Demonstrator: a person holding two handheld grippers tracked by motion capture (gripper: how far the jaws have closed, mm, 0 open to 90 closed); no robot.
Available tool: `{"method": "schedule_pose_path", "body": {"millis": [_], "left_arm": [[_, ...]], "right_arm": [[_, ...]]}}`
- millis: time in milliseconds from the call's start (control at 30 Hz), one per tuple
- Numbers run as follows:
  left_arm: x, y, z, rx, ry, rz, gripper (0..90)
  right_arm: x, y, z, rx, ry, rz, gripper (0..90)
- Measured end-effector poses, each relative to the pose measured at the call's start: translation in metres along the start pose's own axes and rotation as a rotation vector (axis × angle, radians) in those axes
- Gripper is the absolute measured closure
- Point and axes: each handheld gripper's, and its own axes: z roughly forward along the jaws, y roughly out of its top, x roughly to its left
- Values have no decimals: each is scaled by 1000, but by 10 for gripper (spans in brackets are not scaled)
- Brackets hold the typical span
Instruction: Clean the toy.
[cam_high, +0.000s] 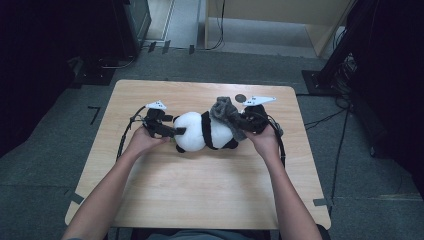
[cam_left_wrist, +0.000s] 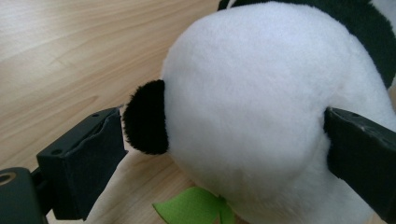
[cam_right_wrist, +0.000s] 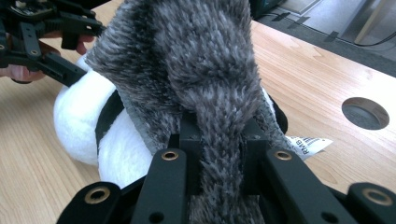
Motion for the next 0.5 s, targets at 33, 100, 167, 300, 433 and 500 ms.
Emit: {"method": "schedule_pose_path", "body": {"millis": [33,100,167,300,433,500], "left_arm": [[-1,-1,1,7,-15,6,17],[-2,-3,2,20,-36,31,20],[-3,-5,4,34,-61,40,21],[-10,-7,8,56,-107,82,32],[-14,-9,12,66,-152,90,36],[-14,-9,13,66,-160,85,45]], "right_arm": [[0,0,0,-1,2,1,774],[-1,0,1,-5,5,1,771],[-2,0,2,-16,17,3,769],[-4,2,6,-36,13,0,760],[-3,5,10,-41,-2,-4,762],[-2,5,13,-49,-10,-2,765]]}}
